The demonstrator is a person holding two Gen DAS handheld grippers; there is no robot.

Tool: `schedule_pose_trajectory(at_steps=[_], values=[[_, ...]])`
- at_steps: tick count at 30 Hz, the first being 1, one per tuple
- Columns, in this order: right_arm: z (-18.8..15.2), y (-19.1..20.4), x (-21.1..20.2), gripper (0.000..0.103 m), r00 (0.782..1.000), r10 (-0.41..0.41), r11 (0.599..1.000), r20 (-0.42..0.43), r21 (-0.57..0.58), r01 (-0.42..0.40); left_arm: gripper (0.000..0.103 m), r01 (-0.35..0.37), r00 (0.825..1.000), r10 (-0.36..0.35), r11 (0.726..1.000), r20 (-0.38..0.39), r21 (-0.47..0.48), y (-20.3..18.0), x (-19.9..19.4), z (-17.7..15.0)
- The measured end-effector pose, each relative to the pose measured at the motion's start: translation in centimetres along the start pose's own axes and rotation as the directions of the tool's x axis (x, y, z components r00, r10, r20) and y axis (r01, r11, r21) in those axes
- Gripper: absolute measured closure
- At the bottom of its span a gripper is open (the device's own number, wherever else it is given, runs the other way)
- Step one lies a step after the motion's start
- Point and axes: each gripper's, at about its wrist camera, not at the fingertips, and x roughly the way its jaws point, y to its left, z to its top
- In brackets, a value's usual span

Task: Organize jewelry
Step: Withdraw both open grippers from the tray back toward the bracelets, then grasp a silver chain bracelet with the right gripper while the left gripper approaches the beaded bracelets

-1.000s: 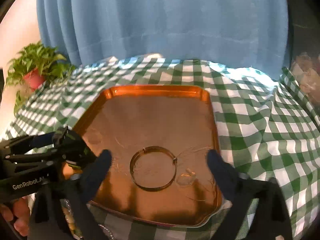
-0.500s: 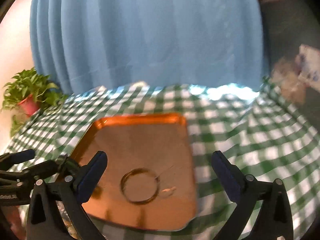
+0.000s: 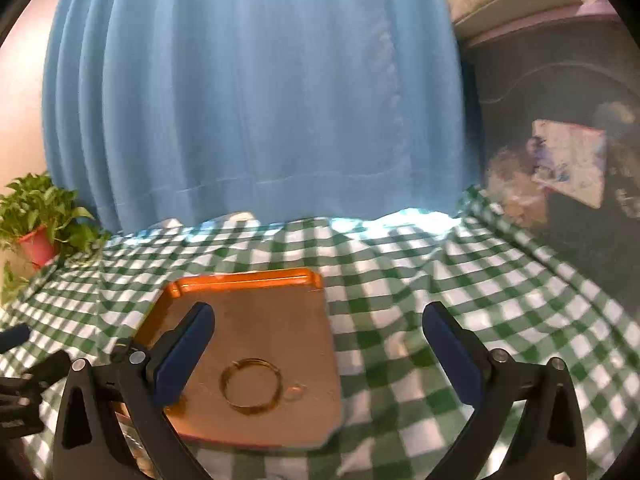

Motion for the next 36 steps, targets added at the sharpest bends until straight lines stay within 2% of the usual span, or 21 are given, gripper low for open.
schedule_pose_trajectory(at_steps=[1,3,5,7,11,13,14,15,16,17,19,21,24,27,29,31,34,36], values=[[-0.1,-0.2,-0.5,0.002,0.999,0.029,1.0,-0.016,0.011,-0.029,0.005,0.033,0.999,-0.033,0.999,-0.02,-0.021,0.3,-0.4,-0.2],[-0.3,-0.5,-1.3,0.012,0.995,0.091,0.995,-0.043,0.034,-0.089,0.005,0.1,0.994,-0.103,0.993,-0.042,-0.061,1.1,-1.1,-0.7],[-0.5,-0.6,-2.4,0.024,0.989,0.136,0.99,-0.065,0.044,-0.133,0.005,0.093,0.994,-0.097,0.993,-0.058,-0.071,1.6,-2.2,-1.7],[-1.0,-0.2,-3.8,0.028,0.982,0.164,0.986,-0.089,0.002,-0.164,0.005,0.08,0.994,-0.084,0.995,-0.068,-0.055,1.7,-3.1,-2.9],[-3.4,0.7,-6.4,0.037,0.965,0.225,0.968,-0.136,-0.084,-0.238,0.009,0.13,0.986,-0.131,0.991,-0.103,-0.017,1.8,-4.6,-6.2],[-5.3,1.1,-7.7,0.038,0.969,0.196,0.969,-0.15,-0.122,-0.215,0.019,0.149,0.981,-0.146,0.989,-0.123,0.016,1.6,-4.9,-7.5],[-6.5,1.2,-8.0,0.038,0.961,0.205,0.965,-0.185,-0.126,-0.23,0.024,0.158,0.979,-0.15,0.986,-0.141,0.045,1.4,-4.6,-8.1],[-7.2,1.2,-8.1,0.038,0.952,0.221,0.962,-0.211,-0.113,-0.248,0.036,0.154,0.977,-0.143,0.986,-0.156,0.062,1.1,-4.2,-8.4],[-8.0,1.2,-7.9,0.039,0.932,0.257,0.955,-0.257,-0.079,-0.285,0.046,0.151,0.976,-0.137,0.986,-0.17,0.072,0.9,-3.9,-8.7],[-8.5,1.2,-7.4,0.04,0.907,0.295,0.946,-0.3,-0.045,-0.322,0.049,0.157,0.973,-0.142,0.985,-0.179,0.071,0.8,-3.4,-8.7],[-9.0,1.3,-6.8,0.041,0.889,0.32,0.938,-0.329,-0.021,-0.345,0.055,0.189,0.967,-0.178,0.981,-0.182,0.045,1.0,-2.8,-8.5],[-9.1,1.6,-6.2,0.041,0.889,0.319,0.936,-0.328,-0.039,-0.35,0.056,0.21,0.962,-0.204,0.978,-0.184,0.013,1.4,-2.2,-8.3],[-9.2,2.0,-5.2,0.042,0.906,0.286,0.938,-0.31,-0.104,-0.332,0.056,0.231,0.952,-0.231,0.973,-0.202,-0.022,1.8,-1.0,-7.8],[-8.9,2.2,-3.6,0.053,0.908,0.283,0.937,-0.309,-0.113,-0.331,0.056,0.228,0.948,-0.231,0.973,-0.22,-0.041,2.0,0.0,-7.5],[-8.8,2.0,-2.4,0.062,0.889,0.315,0.933,-0.332,-0.064,-0.354,0.056,0.225,0.946,-0.228,0.973,-0.231,-0.042,2.0,0.7,-7.4],[-8.6,2.2,-1.5,0.066,0.869,0.351,0.922,-0.349,-0.032,-0.385,0.058,0.214,0.943,-0.215,0.976,-0.255,-0.032,2.1,1.4,-7.6],[-8.5,3.3,-0.8,0.067,0.839,0.398,0.895,-0.37,-0.046,-0.444,0.066,0.227,0.928,-0.231,0.973,-0.294,-0.049,2.5,2.6,-7.9],[-8.7,3.9,-0.1,0.075,0.829,0.387,0.892,-0.403,-0.064,-0.447,0.073,0.245,0.919,-0.258,0.966,-0.297,-0.081,3.0,2.9,-7.8]])
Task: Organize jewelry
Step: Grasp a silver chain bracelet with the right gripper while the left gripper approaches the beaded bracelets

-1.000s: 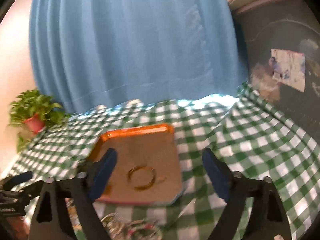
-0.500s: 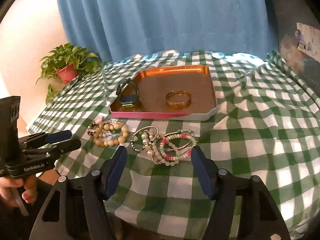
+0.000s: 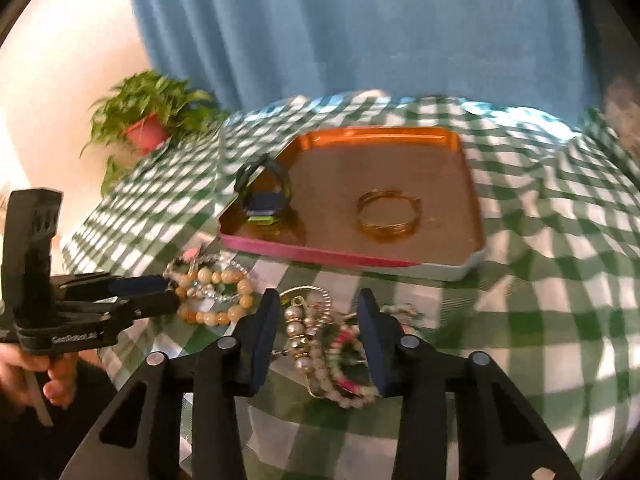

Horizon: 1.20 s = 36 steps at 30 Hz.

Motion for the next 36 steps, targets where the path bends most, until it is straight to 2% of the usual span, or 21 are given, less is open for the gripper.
schedule_pose_trajectory(at_steps=[2,8,12,14,18,24,25,27,29,32,36], values=[[0.1,0.0,1.0,0.086,0.999,0.011,1.0,-0.04,0.008,-0.011,0.075,0.007,1.0,-0.007,1.0,-0.004,-0.008,0.3,0.1,0.1],[0.4,-0.8,1.6,0.089,0.998,0.038,0.998,-0.057,0.05,-0.035,0.081,0.059,0.998,-0.059,0.998,0.007,0.007,0.0,-0.4,0.2],[0.6,-1.9,2.0,0.092,0.997,0.035,0.993,-0.063,0.112,-0.028,0.081,0.04,0.999,-0.039,0.998,-0.015,0.039,-0.5,0.0,0.0],[0.6,-2.1,2.4,0.092,0.995,0.065,0.989,-0.078,0.138,-0.054,0.08,0.052,0.999,-0.052,0.998,-0.015,0.022,-0.3,0.1,0.1],[0.6,-1.1,2.7,0.093,0.995,0.039,0.996,-0.087,0.084,-0.032,0.08,0.079,0.997,-0.079,0.997,-0.018,-0.02,0.3,0.3,0.0],[0.5,-0.2,3.1,0.092,0.996,0.005,0.999,-0.093,0.033,-0.001,0.08,0.045,0.999,-0.045,0.999,-0.002,-0.002,-0.1,0.4,0.1],[0.5,-0.2,3.1,0.092,0.996,0.001,1.0,-0.093,0.027,0.002,0.082,0.048,0.999,-0.048,0.999,-0.003,-0.02,0.0,0.4,0.2],[0.6,-0.2,3.1,0.094,0.996,-0.007,1.0,-0.091,0.028,0.01,0.094,0.06,0.998,-0.06,0.997,-0.007,-0.051,0.4,0.4,0.2],[0.7,-0.1,2.9,0.1,0.997,-0.005,0.999,-0.081,0.032,0.008,0.095,0.06,0.998,-0.061,0.997,-0.008,-0.048,0.4,0.4,0.2],[1.0,-0.1,2.3,0.1,0.998,0.018,1.0,-0.063,0.025,-0.016,0.101,0.078,0.996,-0.077,0.997,0.034,-0.012,-0.2,-0.8,0.2],[0.8,0.0,0.9,0.1,0.998,0.032,0.999,-0.045,-0.002,-0.032,0.101,0.109,0.992,-0.111,0.994,0.053,0.03,-1.0,-2.6,-0.2]])
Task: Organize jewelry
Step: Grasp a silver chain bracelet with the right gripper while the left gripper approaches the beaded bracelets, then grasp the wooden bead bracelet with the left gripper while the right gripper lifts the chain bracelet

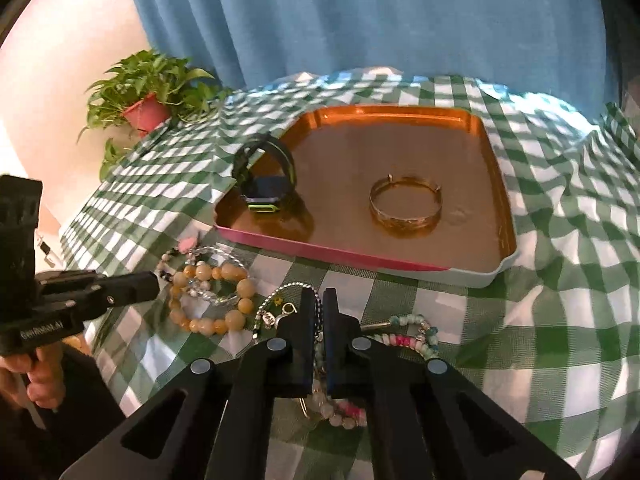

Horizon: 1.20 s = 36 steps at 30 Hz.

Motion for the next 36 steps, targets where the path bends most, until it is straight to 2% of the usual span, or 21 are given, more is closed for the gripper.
schedule_pose_trajectory(at_steps=[4,7,8,11,13,16,20,23,24,25,26,28,29,32,36], values=[[-1.9,0.2,-1.6,0.1,1.0,0.024,1.0,-0.02,-0.003,-0.024,0.101,-0.03,0.999,0.031,0.998,-0.019,0.061,-1.2,-0.4,-1.2],[-3.8,1.1,-2.6,0.1,0.998,0.043,0.999,-0.047,-0.029,-0.044,0.097,-0.116,0.992,0.119,0.991,-0.042,0.067,-1.4,0.6,-1.5],[-4.4,1.5,-2.9,0.1,0.998,0.039,0.998,-0.053,-0.05,-0.041,0.096,-0.118,0.991,0.122,0.991,-0.048,0.063,-1.3,0.9,-1.4],[-5.4,1.8,-3.0,0.1,0.998,0.015,0.997,-0.065,-0.08,-0.02,0.079,-0.087,0.994,0.088,0.996,-0.069,0.027,-1.1,1.7,-0.9],[-5.5,1.3,-2.9,0.1,0.997,0.004,0.997,-0.071,-0.074,-0.01,0.064,-0.099,0.993,0.098,0.995,-0.07,-0.007,-0.7,2.1,-0.7],[-5.4,0.7,-2.9,0.1,0.997,-0.007,0.997,-0.071,-0.078,0.001,0.059,-0.107,0.991,0.101,0.992,-0.093,-0.061,0.2,2.8,-0.4],[-5.1,0.3,-2.4,0.096,0.996,0.031,0.997,-0.084,-0.061,-0.036,0.051,-0.074,0.996,0.068,0.992,-0.062,-0.099,0.4,3.3,0.1],[-5.0,0.7,-2.1,0.096,0.996,0.022,0.996,-0.087,-0.086,-0.03,0.052,-0.106,0.993,0.103,0.993,-0.049,-0.054,-0.3,3.7,0.5],[-5.0,0.8,-2.0,0.096,0.996,0.022,0.996,-0.087,-0.088,-0.03,0.056,-0.135,0.99,0.133,0.991,-0.046,-0.024,-0.8,4.0,0.5],[-4.9,0.9,-1.8,0.096,0.996,0.021,0.996,-0.085,-0.09,-0.029,0.073,-0.179,0.983,0.179,0.984,-0.04,0.013,-1.2,4.2,0.5],[-4.8,0.9,-1.7,0.096,0.996,0.018,0.996,-0.082,-0.09,-0.025,0.083,-0.206,0.978,0.208,0.977,-0.033,0.047,-1.6,4.3,0.5],[-4.5,1.0,-1.4,0.096,0.997,0.013,0.995,-0.081,-0.094,-0.021,0.093,-0.181,0.982,0.183,0.983,-0.041,0.043,-1.5,4.3,0.4],[-4.4,1.1,-1.3,0.096,0.997,0.007,0.995,-0.079,-0.102,-0.015,0.093,-0.152,0.987,0.153,0.988,-0.046,0.023,-1.3,4.2,0.4],[-4.4,1.2,-1.4,0.099,0.997,-0.013,0.994,-0.072,-0.106,0.005,0.093,-0.127,0.991,0.127,0.992,-0.046,-0.013,-0.8,3.4,-0.3],[-5.0,1.1,-2.5,0.099,0.998,0.002,0.996,-0.063,-0.089,-0.008,0.093,-0.033,0.998,0.029,0.996,-0.055,-0.083,-1.0,1.0,-2.3]])
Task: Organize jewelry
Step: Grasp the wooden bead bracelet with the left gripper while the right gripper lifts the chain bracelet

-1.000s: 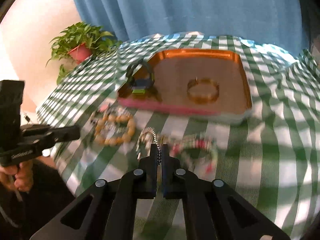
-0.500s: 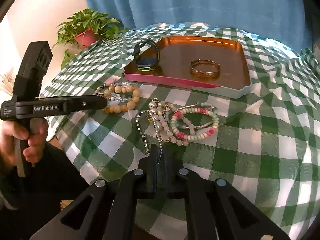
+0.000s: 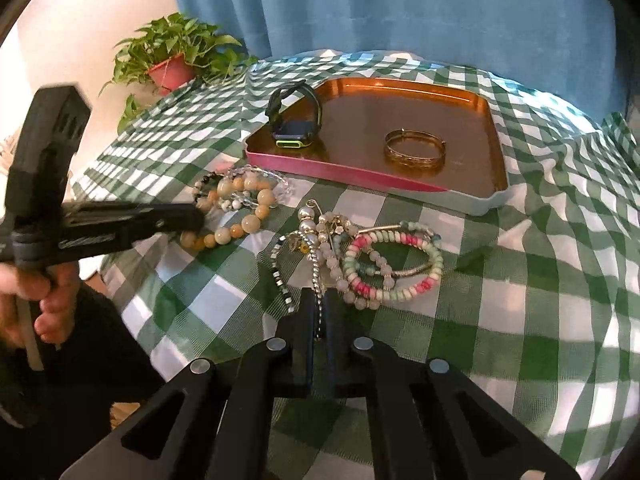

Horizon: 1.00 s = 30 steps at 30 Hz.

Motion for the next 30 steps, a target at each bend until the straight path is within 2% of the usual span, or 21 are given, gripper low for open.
schedule_pose_trajectory(at_steps=[2,6,8,9,10,12,13,14,16,20,21,23,24,26,27,28,29,30], values=[[-0.8,0.3,-0.6,0.099,1.0,-0.003,1.0,-0.007,-0.012,0.003,0.093,0.01,1.0,-0.009,1.0,-0.019,0.029,-0.9,-0.5,-1.2],[-2.1,0.5,-1.1,0.099,1.0,-0.013,0.999,-0.027,-0.03,0.012,0.092,-0.05,0.999,0.052,0.992,-0.008,0.118,-2.5,-0.8,-2.1],[-2.3,0.4,-1.4,0.099,1.0,-0.017,1.0,-0.024,-0.026,0.016,0.085,-0.082,0.997,0.082,0.986,0.008,0.146,-2.9,-0.8,-2.3],[-2.4,0.2,-1.5,0.099,1.0,-0.014,1.0,-0.022,-0.018,0.014,0.073,-0.089,0.996,0.089,0.984,0.008,0.152,-3.0,-0.7,-2.2],[-2.4,0.0,-1.5,0.099,1.0,-0.012,1.0,-0.021,-0.01,0.012,0.054,-0.091,0.996,0.093,0.983,-0.005,0.159,-3.2,-0.3,-2.1],[-2.1,0.0,-1.6,0.096,1.0,-0.024,1.0,-0.002,-0.008,0.024,0.032,-0.076,0.996,0.082,0.981,-0.028,0.178,-3.6,0.5,-2.1],[-1.9,0.1,-1.7,0.089,1.0,-0.029,0.999,0.011,-0.015,0.03,0.032,-0.073,0.997,0.079,0.978,-0.022,0.196,-4.0,0.7,-2.1],[-1.7,0.3,-1.6,0.077,1.0,-0.02,0.999,0.017,-0.024,0.021,0.032,-0.068,0.997,0.077,0.974,-0.03,0.218,-4.5,1.1,-1.9],[-1.4,0.7,-1.0,0.067,1.0,-0.012,0.999,0.013,-0.037,0.013,0.029,-0.087,0.995,0.097,0.962,-0.028,0.257,-5.2,1.9,-1.9],[-0.9,1.6,0.1,0.066,0.999,-0.042,0.996,0.006,-0.078,0.042,0.029,-0.168,0.984,0.177,0.929,0.003,0.331,-6.1,3.3,-1.3],[-0.9,1.6,0.2,0.066,0.999,-0.048,0.995,0.009,-0.085,0.049,0.03,-0.16,0.986,0.169,0.933,0.001,0.322,-6.0,3.4,-1.0],[-0.8,1.8,0.4,0.066,0.998,-0.068,0.992,0.015,-0.109,0.069,0.057,-0.166,0.986,0.168,0.947,0.017,0.275,-5.0,3.2,-0.1],[-0.9,2.1,0.5,0.067,0.996,-0.091,0.986,0.021,-0.141,0.093,0.077,-0.17,0.985,0.171,0.954,0.018,0.246,-4.4,3.1,0.4],[-1.0,2.4,0.5,0.073,0.995,-0.096,0.981,0.025,-0.166,0.099,0.077,-0.082,0.996,0.085,0.984,-0.007,0.157,-2.7,2.8,1.2],[-0.8,2.1,0.5,0.077,0.996,-0.086,0.985,0.022,-0.151,0.089,0.077,-0.061,0.998,0.063,0.989,-0.011,0.134,-2.3,2.8,1.3],[-0.7,1.8,0.5,0.094,0.993,-0.112,0.984,0.027,-0.138,0.114,0.077,-0.056,0.998,0.058,0.99,-0.01,0.13,-2.2,2.8,1.3],[-0.5,1.2,0.5,0.101,0.995,-0.101,0.988,0.022,-0.114,0.102,0.078,-0.062,0.998,0.064,0.989,-0.008,0.137,-2.4,2.8,1.2],[-0.4,0.9,0.5,0.101,0.997,-0.082,0.992,0.017,-0.093,0.083,0.079,-0.062,0.998,0.064,0.987,-0.004,0.147,-2.6,2.8,1.1]])
